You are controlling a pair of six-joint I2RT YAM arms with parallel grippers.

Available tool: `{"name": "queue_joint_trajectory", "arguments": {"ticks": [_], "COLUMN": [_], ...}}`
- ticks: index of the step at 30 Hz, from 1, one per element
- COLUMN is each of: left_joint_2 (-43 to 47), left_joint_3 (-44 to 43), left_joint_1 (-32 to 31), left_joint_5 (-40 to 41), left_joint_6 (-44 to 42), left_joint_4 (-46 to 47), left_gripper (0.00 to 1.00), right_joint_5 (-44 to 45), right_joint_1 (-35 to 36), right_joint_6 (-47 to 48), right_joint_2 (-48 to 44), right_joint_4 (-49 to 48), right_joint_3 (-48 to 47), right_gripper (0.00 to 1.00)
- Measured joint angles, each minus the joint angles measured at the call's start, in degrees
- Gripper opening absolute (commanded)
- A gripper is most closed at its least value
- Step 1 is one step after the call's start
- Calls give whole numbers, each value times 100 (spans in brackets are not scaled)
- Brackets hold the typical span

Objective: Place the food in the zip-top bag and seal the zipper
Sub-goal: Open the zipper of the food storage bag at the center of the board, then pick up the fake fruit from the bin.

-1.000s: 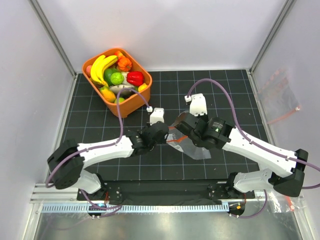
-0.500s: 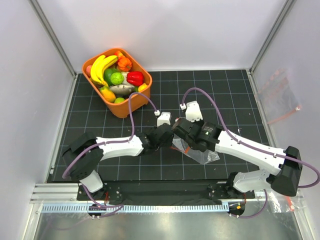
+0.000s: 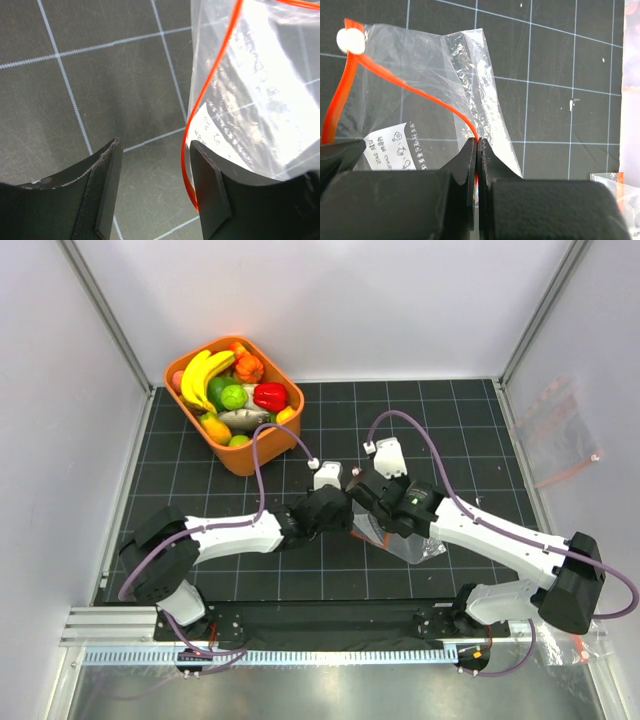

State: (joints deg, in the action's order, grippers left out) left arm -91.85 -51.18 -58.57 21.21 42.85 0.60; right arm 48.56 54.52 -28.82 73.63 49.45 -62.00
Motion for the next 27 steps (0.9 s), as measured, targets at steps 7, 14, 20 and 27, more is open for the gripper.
{"name": "queue_joint_trajectory", "arguments": {"ticks": [7,14,20,27], "left_joint_2": [94,-181,-136,114], "left_joint_3": [9,133,138,-63], "left_joint_1": [0,0,0,0], "left_joint_5": [70,-2,-81,-262], "left_joint_6": [-26,164,166,42], "left_joint_4": [-24,7,42,-81], "left_gripper": [43,41,52,66], "right_joint_5": [-26,-33,-238,-444], "right_joint_1": [-170,-437,-439,-439], "right_joint_6": [37,192,308,328], "right_joint_2": [-109,-494,-535,-295], "right_joint_4": [-22,221,120,-122], "right_joint_3": [68,-170,-184,85], "right_gripper": [1,1,1,1]}}
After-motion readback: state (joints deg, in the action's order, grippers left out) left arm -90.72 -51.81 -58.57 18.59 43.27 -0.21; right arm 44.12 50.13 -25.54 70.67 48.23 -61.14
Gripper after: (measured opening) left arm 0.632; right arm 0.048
